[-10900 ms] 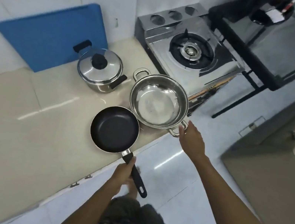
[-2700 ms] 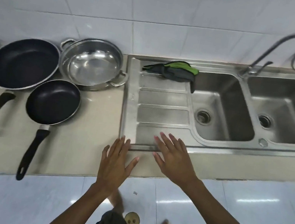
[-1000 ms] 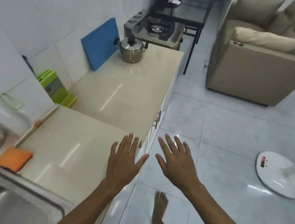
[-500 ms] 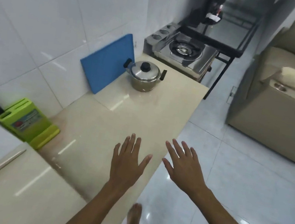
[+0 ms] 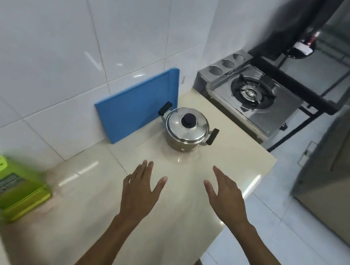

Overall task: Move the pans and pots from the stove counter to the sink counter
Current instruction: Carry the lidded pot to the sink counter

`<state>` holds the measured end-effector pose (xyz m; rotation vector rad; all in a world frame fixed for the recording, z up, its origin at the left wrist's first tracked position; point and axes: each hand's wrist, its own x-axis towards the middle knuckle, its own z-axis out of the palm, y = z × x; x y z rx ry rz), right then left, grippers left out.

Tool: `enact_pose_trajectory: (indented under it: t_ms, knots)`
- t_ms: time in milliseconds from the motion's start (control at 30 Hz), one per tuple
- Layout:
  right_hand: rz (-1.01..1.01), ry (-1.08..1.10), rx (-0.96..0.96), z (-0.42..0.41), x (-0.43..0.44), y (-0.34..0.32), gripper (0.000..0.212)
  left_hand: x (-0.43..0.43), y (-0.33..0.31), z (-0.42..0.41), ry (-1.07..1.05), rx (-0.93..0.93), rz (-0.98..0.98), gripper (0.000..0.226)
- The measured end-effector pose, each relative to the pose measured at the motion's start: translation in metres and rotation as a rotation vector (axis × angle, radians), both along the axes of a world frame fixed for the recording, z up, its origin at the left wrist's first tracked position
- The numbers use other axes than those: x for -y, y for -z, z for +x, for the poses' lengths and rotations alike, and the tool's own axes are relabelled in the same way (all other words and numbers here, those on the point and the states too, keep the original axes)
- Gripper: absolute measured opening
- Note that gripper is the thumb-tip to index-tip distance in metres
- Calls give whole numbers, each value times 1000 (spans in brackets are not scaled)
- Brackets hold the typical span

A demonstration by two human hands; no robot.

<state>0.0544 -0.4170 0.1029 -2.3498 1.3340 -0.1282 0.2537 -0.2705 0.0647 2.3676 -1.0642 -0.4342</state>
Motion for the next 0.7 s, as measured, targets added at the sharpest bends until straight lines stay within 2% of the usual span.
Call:
enact_pose_trajectory:
  t_ms: [100, 200, 367, 600, 700]
  knots:
    - [65, 10, 37, 24, 67, 17, 63, 49, 5, 27, -93, -104, 2, 74]
    - [213, 58, 92, 42, 126, 41, 67, 110, 10, 50, -200, -214, 2, 70]
    - [430, 150, 192, 66, 180, 64, 65, 198, 14, 79, -258, -201, 97, 67]
    - [453, 159, 267, 90, 211, 75, 44, 260, 11, 119, -391, -243, 107, 67]
    - [454, 162, 266, 94, 221, 80, 42, 270, 12, 132, -375, -258, 114, 55]
